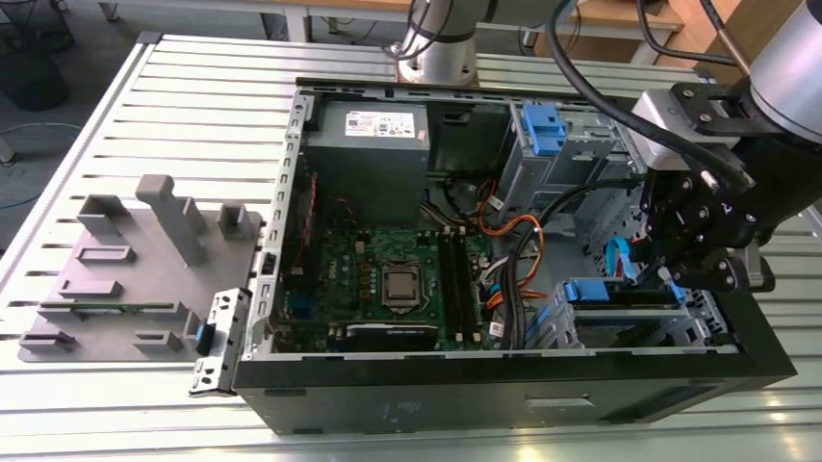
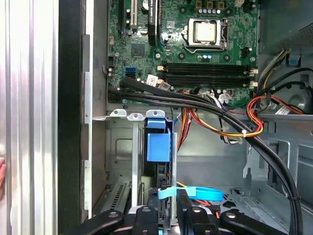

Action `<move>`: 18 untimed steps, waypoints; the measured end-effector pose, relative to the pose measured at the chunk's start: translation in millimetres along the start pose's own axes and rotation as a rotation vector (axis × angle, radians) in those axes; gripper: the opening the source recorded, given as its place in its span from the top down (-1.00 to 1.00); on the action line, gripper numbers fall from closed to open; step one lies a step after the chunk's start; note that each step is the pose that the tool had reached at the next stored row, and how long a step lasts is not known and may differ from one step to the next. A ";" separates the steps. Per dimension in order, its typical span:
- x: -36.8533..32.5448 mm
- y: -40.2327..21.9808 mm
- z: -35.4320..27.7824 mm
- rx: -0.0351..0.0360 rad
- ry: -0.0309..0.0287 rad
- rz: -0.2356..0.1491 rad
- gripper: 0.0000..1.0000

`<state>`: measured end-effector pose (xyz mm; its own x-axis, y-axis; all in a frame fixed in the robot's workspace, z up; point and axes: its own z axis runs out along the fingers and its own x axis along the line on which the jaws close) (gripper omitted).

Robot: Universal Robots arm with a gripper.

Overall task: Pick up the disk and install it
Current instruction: 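Insert the first disk wire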

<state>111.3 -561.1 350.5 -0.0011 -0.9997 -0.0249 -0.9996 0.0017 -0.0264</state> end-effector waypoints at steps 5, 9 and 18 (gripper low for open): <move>0.0 -4.9 0.2 0.0000 0.0000 0.000 0.41; 0.0 -11.8 0.4 -0.0005 0.0001 0.000 0.41; 0.0 -13.7 -1.9 -0.0006 -0.0001 0.000 0.41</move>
<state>124.9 -561.1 352.7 -0.0014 -0.9997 -0.0250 -0.9997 0.0021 -0.0258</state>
